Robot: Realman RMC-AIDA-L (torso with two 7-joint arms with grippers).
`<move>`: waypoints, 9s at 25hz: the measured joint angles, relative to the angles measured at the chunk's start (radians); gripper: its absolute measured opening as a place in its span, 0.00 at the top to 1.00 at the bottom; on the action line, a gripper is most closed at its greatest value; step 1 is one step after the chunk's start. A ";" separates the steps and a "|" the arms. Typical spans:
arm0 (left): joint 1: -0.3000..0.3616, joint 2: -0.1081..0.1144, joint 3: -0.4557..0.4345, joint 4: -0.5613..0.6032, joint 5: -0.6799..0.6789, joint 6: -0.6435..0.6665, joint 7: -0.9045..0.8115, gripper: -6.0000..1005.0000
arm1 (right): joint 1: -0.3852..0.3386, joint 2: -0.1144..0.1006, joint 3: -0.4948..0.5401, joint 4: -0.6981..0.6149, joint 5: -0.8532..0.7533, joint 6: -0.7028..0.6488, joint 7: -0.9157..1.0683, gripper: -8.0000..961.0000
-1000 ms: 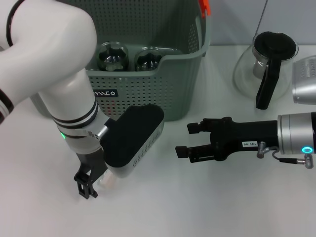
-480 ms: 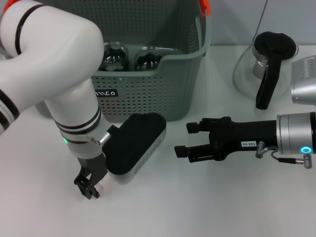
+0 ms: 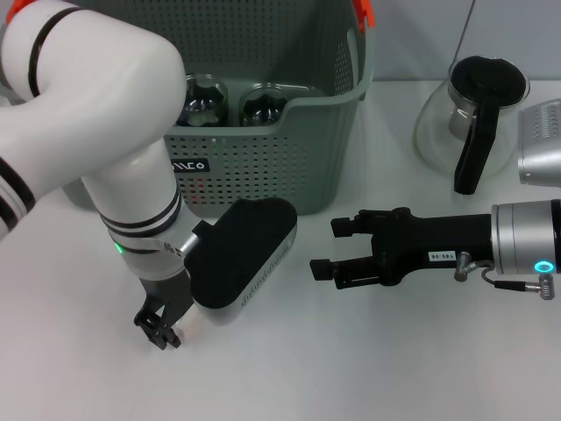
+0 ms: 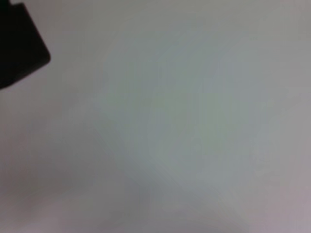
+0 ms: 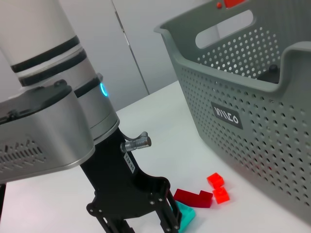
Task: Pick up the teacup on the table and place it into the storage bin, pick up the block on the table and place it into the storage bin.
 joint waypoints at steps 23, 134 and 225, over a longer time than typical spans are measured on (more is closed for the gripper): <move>0.056 0.000 -0.271 0.226 -0.207 0.294 -0.128 0.57 | -0.012 -0.015 0.000 -0.004 -0.005 -0.006 -0.001 0.05; 0.183 0.001 -0.072 0.265 -0.010 0.039 -0.196 0.04 | -0.009 -0.010 0.040 -0.014 -0.003 0.056 0.027 0.05; 0.182 -0.005 -0.351 0.085 -0.095 -0.074 -1.493 0.07 | 0.001 -0.038 0.025 -0.114 -0.108 0.019 -0.202 0.05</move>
